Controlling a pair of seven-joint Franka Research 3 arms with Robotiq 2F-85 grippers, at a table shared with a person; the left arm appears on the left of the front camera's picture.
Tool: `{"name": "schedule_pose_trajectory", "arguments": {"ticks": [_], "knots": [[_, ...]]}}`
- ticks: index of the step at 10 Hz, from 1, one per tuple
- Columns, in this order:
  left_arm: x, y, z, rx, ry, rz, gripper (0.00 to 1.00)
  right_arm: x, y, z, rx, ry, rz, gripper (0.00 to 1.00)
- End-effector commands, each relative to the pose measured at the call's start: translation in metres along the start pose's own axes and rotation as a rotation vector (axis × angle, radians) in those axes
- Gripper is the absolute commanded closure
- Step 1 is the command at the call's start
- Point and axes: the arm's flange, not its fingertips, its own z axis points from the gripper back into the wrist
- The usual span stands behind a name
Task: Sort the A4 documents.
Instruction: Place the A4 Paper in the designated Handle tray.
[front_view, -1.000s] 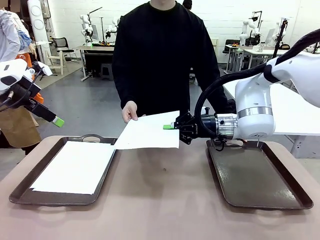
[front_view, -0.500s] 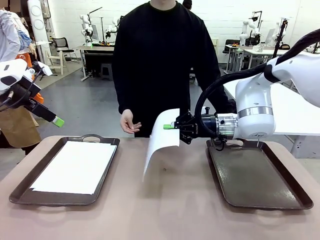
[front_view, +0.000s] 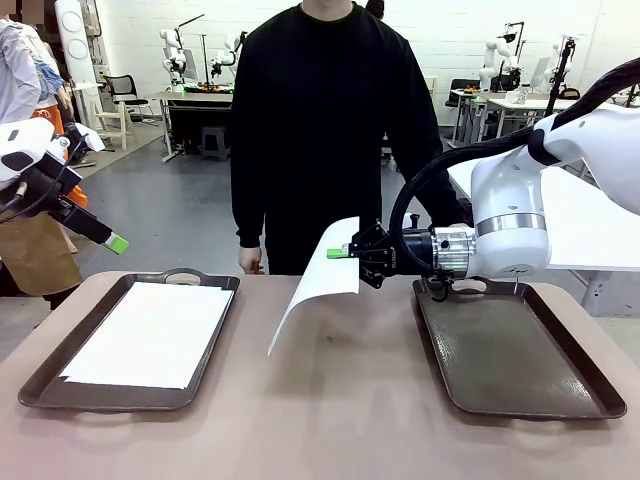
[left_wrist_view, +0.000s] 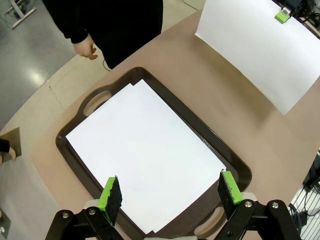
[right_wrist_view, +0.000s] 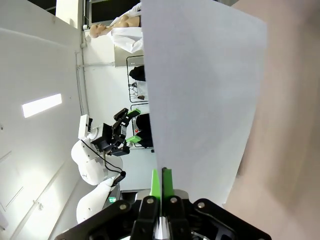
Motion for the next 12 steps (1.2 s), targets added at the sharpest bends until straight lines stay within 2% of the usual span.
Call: {"name": "schedule_pose_trajectory", "arguments": {"ticks": [1,8,9,12], "knots": [[0.0,0.001,0.001,0.007,0.001,0.0,0.0,0.0,-0.001,-0.001,-0.004,-0.004,-0.001,1.0],[0.0,0.001,0.001,0.007,0.001,0.0,0.0,0.0,0.0,0.0,0.0,0.0,0.0,0.99],[0.0,0.001,0.001,0.007,0.001,0.0,0.0,-0.006,0.009,0.019,-0.018,0.031,0.077,0.99],[0.0,0.001,0.001,0.007,0.001,0.0,0.0,-0.01,0.027,0.086,-0.069,0.101,0.131,0.99]]}}
